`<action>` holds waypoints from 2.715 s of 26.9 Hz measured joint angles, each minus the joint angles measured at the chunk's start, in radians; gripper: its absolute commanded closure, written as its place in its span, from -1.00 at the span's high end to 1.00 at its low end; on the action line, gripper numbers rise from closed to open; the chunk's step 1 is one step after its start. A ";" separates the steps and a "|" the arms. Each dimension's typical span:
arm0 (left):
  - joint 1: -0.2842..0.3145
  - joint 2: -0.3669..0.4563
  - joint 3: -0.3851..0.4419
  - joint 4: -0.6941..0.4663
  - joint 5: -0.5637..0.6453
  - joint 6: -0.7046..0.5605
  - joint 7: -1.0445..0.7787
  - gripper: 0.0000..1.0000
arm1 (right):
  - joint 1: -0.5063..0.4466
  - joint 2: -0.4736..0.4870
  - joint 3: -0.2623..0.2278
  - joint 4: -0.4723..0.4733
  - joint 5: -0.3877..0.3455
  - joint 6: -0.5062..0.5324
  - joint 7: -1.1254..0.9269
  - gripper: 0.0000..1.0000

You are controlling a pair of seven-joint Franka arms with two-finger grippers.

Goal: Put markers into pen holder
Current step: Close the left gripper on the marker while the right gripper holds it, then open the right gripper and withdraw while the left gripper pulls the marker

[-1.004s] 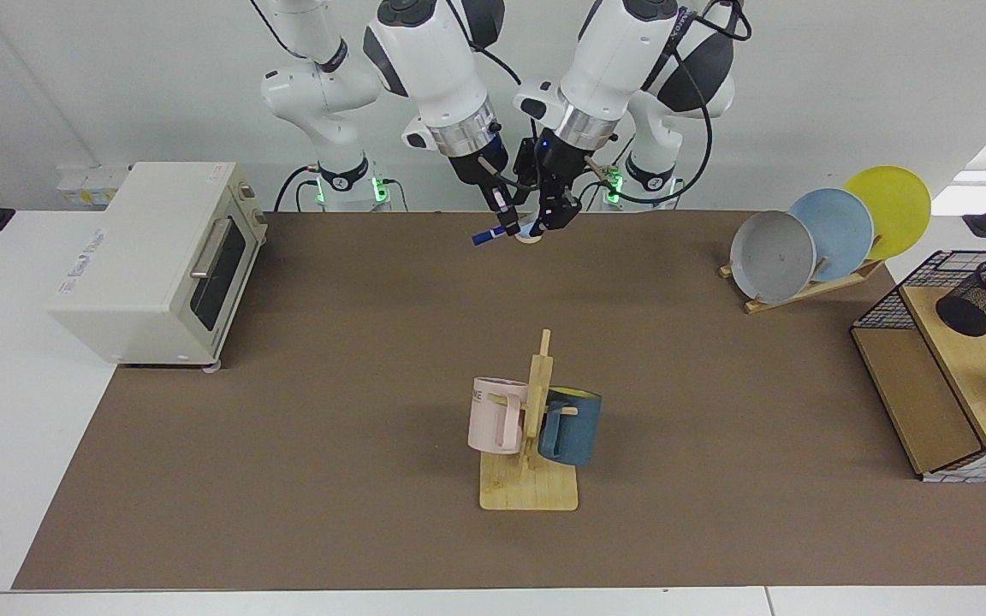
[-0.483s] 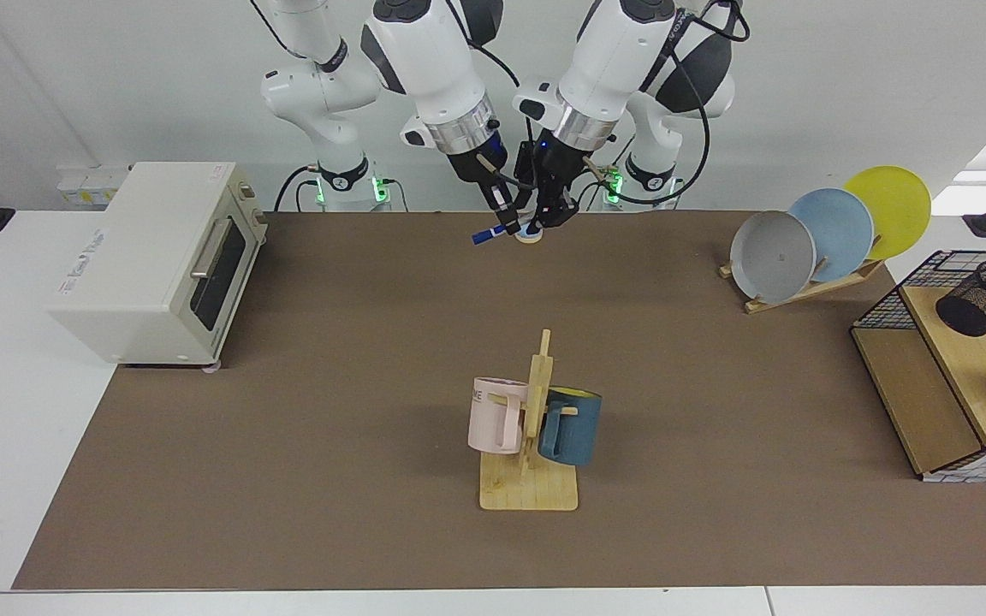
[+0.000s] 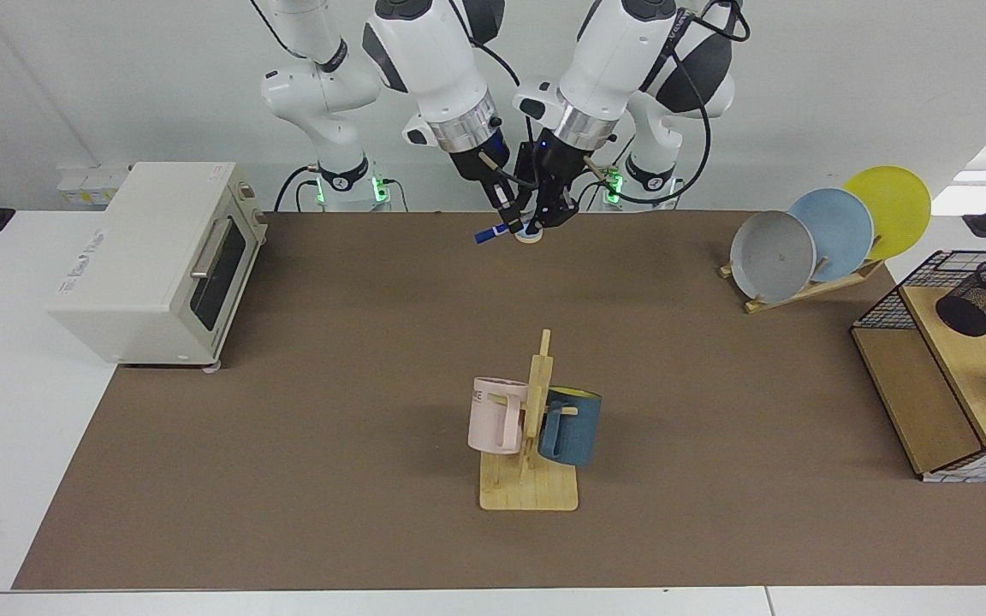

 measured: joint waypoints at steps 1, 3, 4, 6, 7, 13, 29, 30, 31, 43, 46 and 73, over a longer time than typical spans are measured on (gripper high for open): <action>0.000 0.000 0.000 0.000 0.000 0.001 0.000 -0.01 | 0.000 0.000 0.000 0.000 0.000 0.000 0.000 -1.00; 0.000 0.000 0.000 0.000 0.000 0.002 0.000 -0.01 | 0.000 0.000 0.000 0.000 0.000 0.000 0.000 -1.00; 0.000 0.000 0.000 0.000 0.000 0.002 0.000 -0.01 | 0.000 0.000 0.000 0.000 0.000 0.000 0.000 -1.00; 0.000 0.000 0.000 0.000 0.000 0.003 0.000 -0.01 | 0.000 0.000 0.000 0.000 0.000 0.000 0.000 -1.00; 0.000 0.000 0.000 0.000 0.000 0.003 0.000 -0.02 | 0.000 0.001 0.000 0.000 0.000 0.000 0.000 -1.00; 0.000 0.000 0.000 0.000 0.001 0.004 0.000 -0.09 | 0.000 0.001 0.000 0.000 0.000 0.000 0.000 -1.00; 0.000 -0.001 0.000 0.000 0.035 0.013 0.021 -1.00 | 0.000 0.006 -0.001 0.000 0.000 0.007 -0.003 -1.00; 0.000 -0.001 0.000 0.000 0.035 0.013 0.021 -1.00 | 0.000 0.006 -0.001 0.000 0.000 0.007 -0.003 -1.00; 0.000 -0.001 0.000 0.000 0.035 0.013 0.021 -1.00 | 0.000 0.006 -0.001 0.000 0.000 0.007 -0.003 -1.00; 0.000 -0.001 0.003 0.001 0.035 0.022 0.016 -1.00 | 0.000 0.006 -0.001 0.000 0.000 0.006 -0.009 0.97; 0.000 -0.001 0.003 0.001 0.035 0.024 0.015 -1.00 | -0.001 0.006 -0.002 0.000 -0.003 0.004 -0.025 0.97; 0.060 -0.014 0.034 0.039 0.106 -0.003 -0.035 -1.00 | -0.170 -0.123 -0.017 -0.037 -0.209 -0.251 -1.015 0.97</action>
